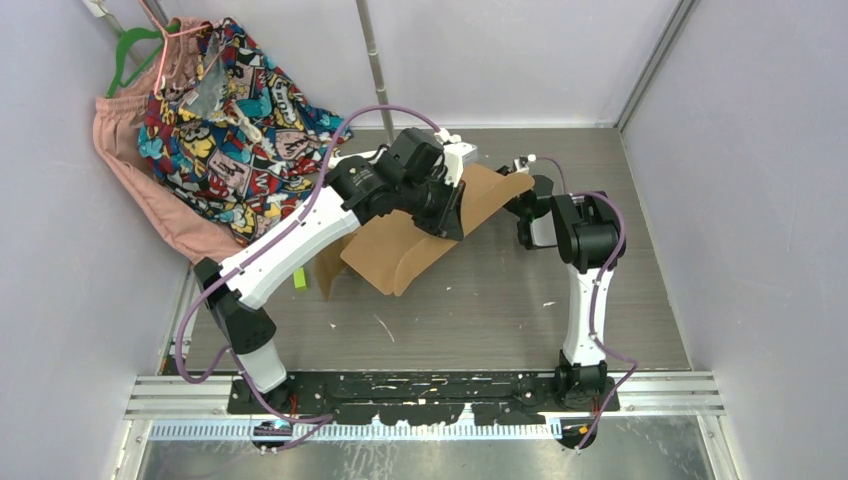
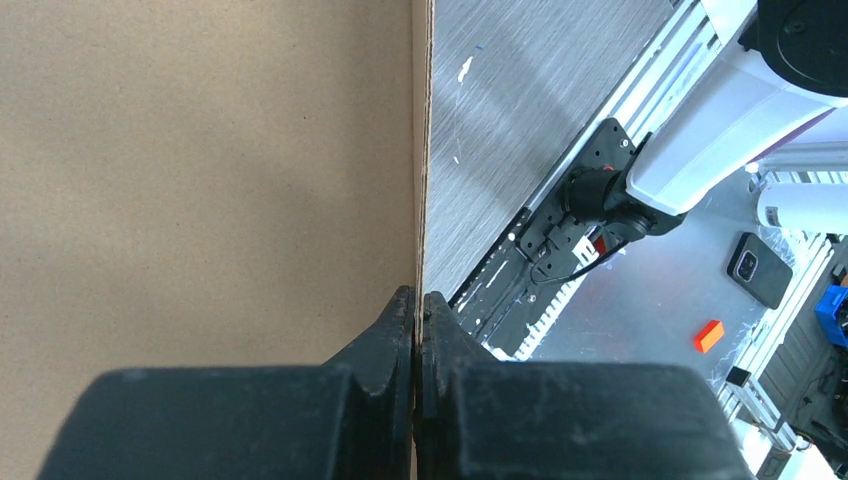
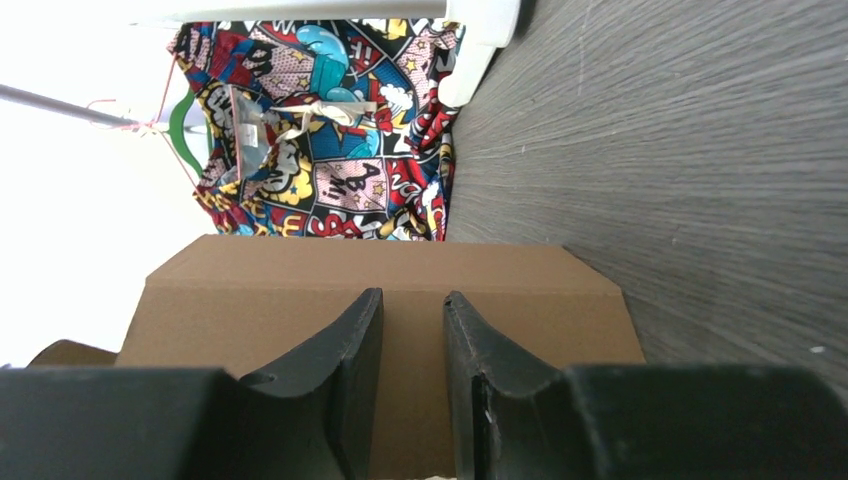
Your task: Fold the paper box
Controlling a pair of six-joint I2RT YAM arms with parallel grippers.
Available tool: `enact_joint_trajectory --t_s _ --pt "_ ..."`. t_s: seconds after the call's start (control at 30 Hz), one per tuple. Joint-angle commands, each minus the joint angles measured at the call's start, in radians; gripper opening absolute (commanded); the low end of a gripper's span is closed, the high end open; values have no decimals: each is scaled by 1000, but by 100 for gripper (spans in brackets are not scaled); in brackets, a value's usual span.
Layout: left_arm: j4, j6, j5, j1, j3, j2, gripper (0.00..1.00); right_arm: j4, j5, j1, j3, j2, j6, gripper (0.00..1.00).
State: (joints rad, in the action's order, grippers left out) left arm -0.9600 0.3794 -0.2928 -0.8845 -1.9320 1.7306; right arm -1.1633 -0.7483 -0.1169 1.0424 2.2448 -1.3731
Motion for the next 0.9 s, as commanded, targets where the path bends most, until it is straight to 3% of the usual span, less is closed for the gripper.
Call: enact_joint_trajectory --t_s 0.0,0.37,0.87 --pt "59 16 -42 -7 8 -3 2 -134 -23 -7 -33 -94 -4 34" --pt "72 22 -46 -8 32 -13 2 -270 -42 -18 -79 -76 -27 35" --pt "69 27 -86 -7 26 -5 3 -273 -25 -56 -135 -69 110 46"
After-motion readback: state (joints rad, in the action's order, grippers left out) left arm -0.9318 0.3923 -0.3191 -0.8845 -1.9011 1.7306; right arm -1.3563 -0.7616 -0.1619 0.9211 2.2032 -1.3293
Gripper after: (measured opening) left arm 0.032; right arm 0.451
